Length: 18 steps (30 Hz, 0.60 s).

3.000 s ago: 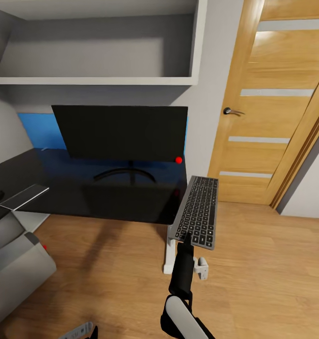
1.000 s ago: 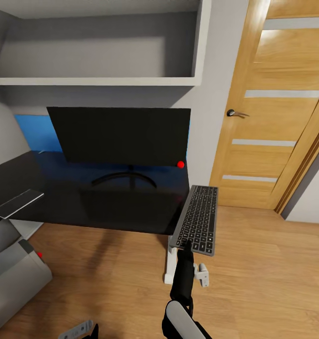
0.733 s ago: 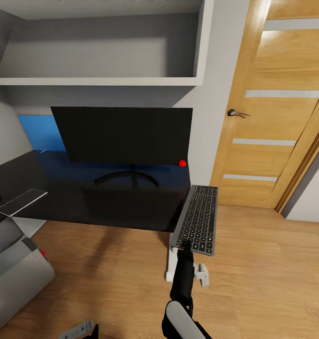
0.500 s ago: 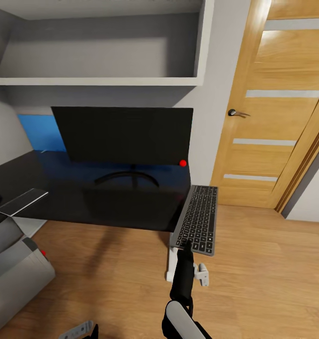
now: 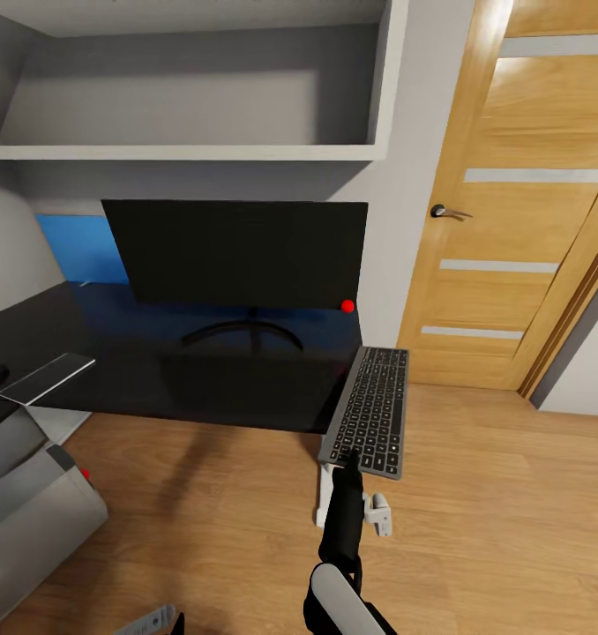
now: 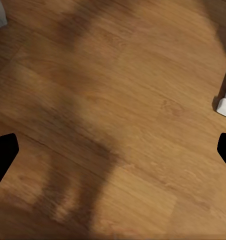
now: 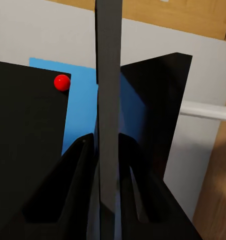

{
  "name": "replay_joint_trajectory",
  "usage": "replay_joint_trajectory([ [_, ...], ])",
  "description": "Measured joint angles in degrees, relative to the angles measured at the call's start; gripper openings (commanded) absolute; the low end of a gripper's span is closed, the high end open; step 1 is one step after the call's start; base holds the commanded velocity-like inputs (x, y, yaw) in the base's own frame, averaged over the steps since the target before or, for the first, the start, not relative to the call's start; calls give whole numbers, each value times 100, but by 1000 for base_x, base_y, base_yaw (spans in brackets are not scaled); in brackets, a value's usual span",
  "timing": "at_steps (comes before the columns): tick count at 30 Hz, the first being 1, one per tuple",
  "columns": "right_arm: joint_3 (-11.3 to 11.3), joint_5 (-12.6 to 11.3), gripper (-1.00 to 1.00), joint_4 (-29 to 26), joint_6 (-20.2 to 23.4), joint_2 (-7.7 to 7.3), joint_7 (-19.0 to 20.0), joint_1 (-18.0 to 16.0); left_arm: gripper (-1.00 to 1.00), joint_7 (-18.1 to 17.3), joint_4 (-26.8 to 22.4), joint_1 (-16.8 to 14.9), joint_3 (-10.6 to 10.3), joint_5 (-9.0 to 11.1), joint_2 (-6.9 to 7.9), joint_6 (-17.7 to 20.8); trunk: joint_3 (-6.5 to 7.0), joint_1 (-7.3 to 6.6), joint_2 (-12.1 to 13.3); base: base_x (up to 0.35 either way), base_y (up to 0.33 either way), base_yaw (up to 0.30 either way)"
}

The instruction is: In the bedroom, organize the workspace by keeping the computer under the desk, ensuring the monitor is on the desk, placing the keyboard on the desk next to the monitor, placing the mouse on the desk next to the keyboard, moving the folder from the swivel chair onto the desk next to the mouse, stacking the notebook on top of the folder with the pen on top of the notebook, and positioning the swivel chair next to the desk.

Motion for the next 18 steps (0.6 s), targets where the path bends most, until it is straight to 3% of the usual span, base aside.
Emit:
replay_joint_trajectory([
  [10, 37, 18, -100, 12, -7, 0, -16, 0, 100, 23, -40, -9, 49, 0, -61, -11, 0, 0, 0, 31, 16, 0],
  [18, 30, 102, -100, 75, -7, 0, -21, 0, 100, 28, -40, -9, 61, 9, 66, -11, 0, 0, 0, 0, 0, 0],
])
